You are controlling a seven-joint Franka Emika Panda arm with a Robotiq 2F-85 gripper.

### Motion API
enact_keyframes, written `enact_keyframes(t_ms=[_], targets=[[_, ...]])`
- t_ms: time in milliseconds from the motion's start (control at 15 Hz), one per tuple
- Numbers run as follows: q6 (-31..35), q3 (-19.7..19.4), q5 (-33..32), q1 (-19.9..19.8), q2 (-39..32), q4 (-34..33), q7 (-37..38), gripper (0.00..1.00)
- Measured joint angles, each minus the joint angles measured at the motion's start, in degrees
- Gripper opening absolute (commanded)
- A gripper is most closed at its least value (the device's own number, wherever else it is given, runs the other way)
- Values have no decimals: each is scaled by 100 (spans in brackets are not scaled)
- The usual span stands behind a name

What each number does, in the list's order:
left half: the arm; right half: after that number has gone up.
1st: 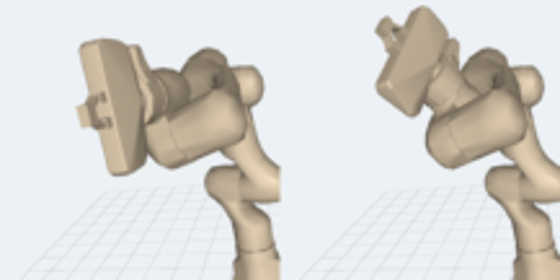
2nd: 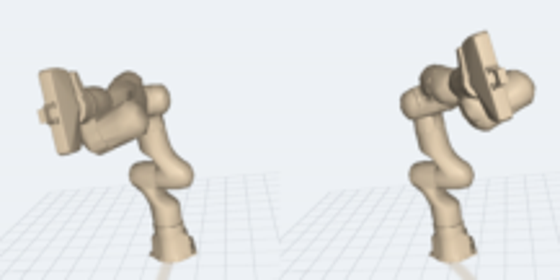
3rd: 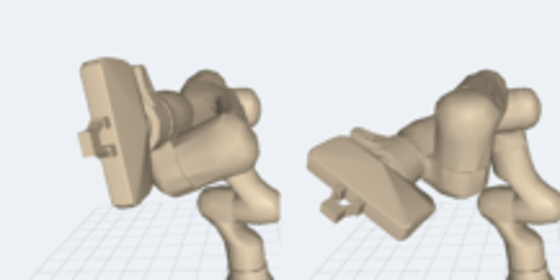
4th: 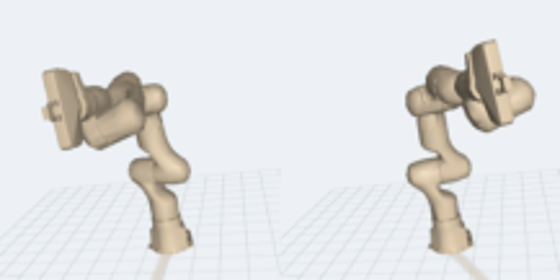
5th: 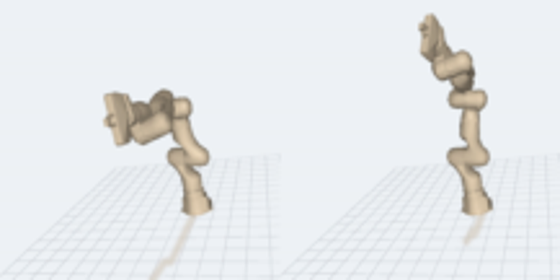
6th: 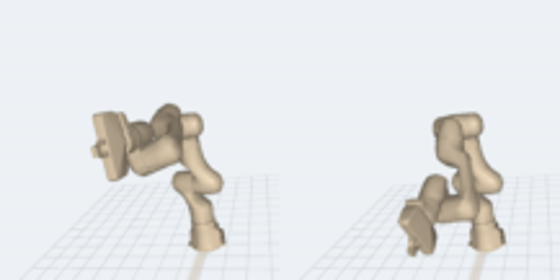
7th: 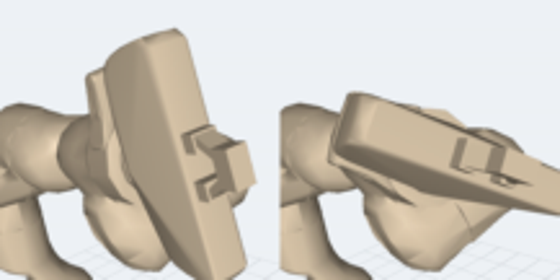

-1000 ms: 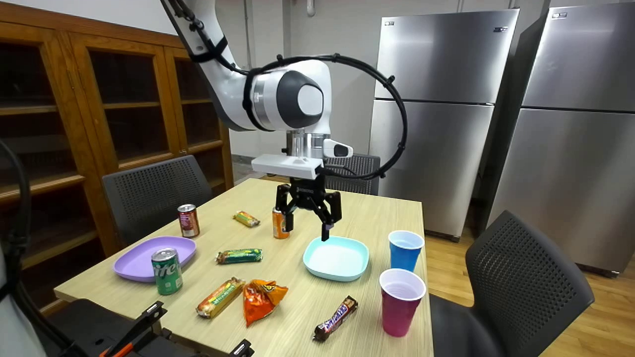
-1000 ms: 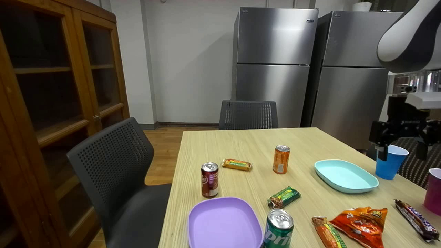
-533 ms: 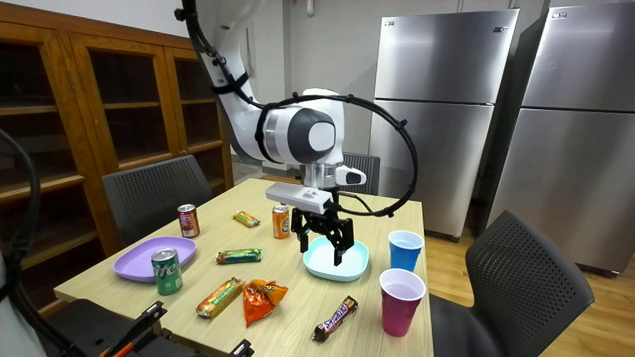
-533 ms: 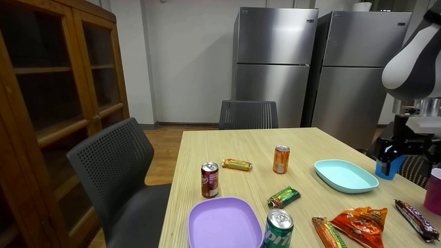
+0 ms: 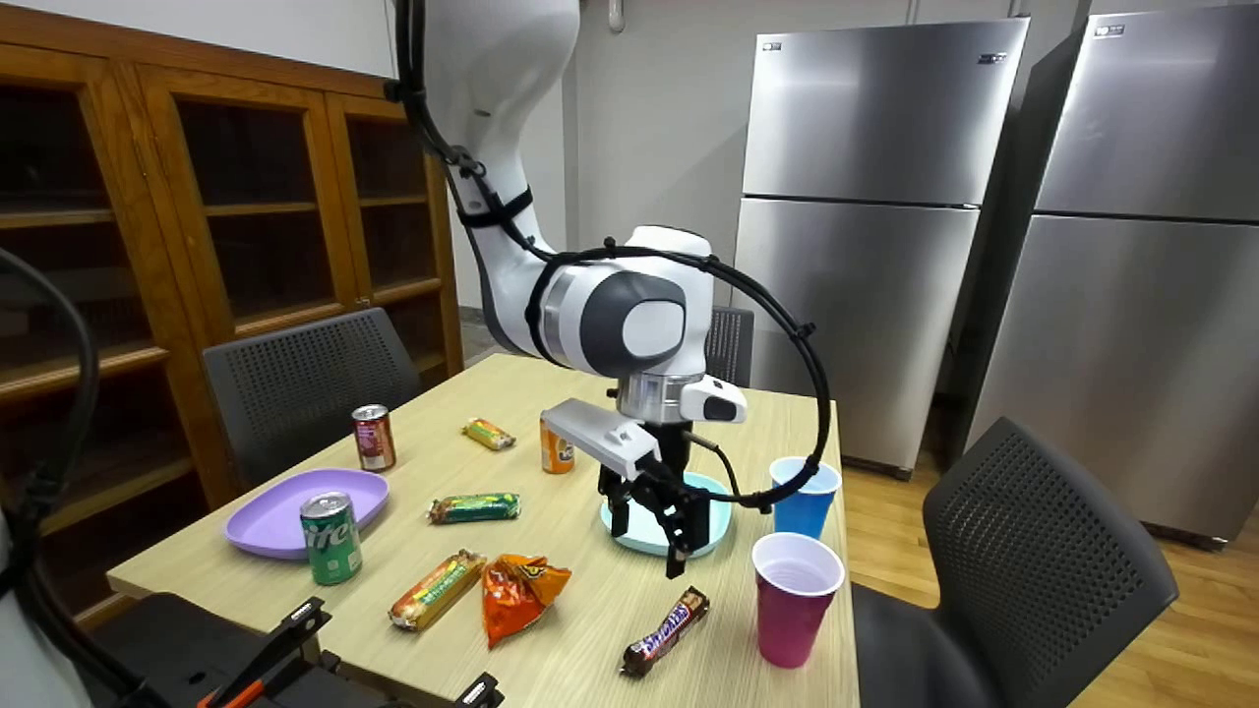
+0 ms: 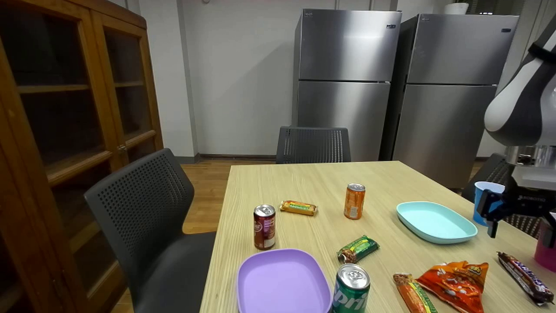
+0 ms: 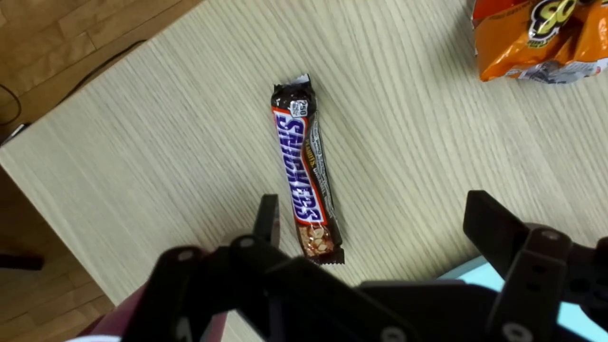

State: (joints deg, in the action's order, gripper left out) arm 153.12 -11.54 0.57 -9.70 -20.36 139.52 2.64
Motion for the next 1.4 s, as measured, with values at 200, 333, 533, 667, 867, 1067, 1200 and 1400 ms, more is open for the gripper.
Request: enact_keyframes(t_ms=[200, 333, 533, 667, 867, 1067, 1200, 1400], targets=[[58, -67, 37, -14, -264, -133, 103, 100], [64, -121, 31, -12, -467, -251, 147, 100], [64, -191, 31, -12, -762, -425, 168, 100], [63, -224, 31, -12, -917, -510, 169, 100], [62, -239, 31, -12, -1100, -597, 169, 100], [62, -242, 29, -12, -1249, -666, 169, 100], [62, -253, 21, -10, -1331, -707, 169, 100], [62, -294, 12, 6, -1397, -750, 169, 100]])
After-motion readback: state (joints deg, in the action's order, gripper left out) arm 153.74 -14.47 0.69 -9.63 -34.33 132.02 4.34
